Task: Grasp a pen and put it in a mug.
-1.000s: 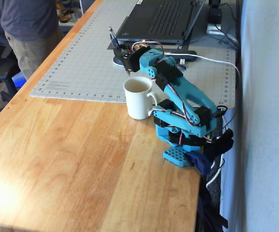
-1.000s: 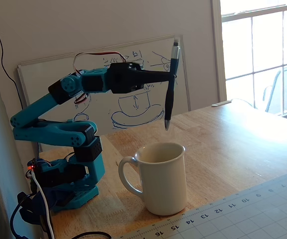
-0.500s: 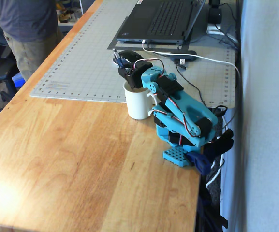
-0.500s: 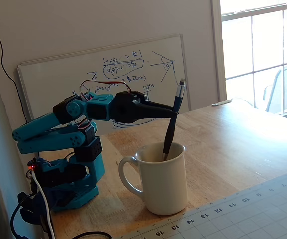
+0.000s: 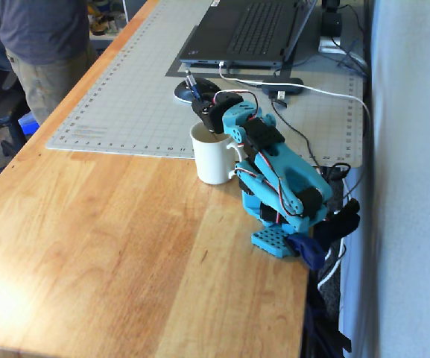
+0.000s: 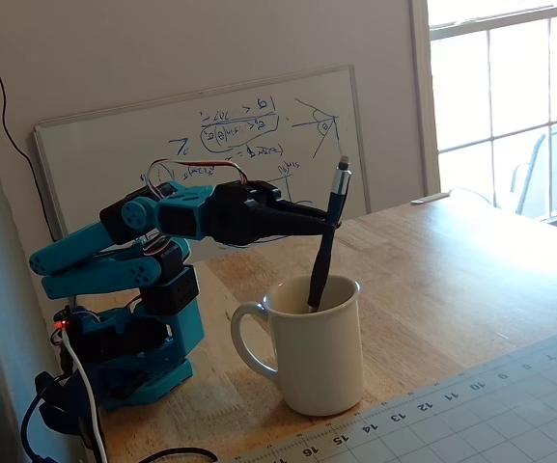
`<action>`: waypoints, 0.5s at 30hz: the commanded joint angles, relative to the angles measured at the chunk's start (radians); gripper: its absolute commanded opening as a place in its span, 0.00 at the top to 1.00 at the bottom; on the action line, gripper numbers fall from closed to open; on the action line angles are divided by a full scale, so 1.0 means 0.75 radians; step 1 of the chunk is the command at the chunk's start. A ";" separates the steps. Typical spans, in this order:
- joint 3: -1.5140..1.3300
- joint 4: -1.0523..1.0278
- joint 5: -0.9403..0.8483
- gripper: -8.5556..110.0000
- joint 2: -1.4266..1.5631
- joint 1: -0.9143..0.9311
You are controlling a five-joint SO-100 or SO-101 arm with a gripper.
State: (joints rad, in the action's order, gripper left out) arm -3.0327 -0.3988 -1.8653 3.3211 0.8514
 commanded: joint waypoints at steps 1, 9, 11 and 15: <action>0.029 0.039 0.004 0.80 0.018 0.016; 0.047 0.043 0.070 0.74 0.010 -0.037; 0.061 0.043 0.184 0.74 0.000 -0.106; 0.164 0.037 0.536 0.75 -0.035 -0.233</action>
State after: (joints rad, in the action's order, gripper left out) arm -3.0311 -0.3988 -1.6613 3.3195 0.7348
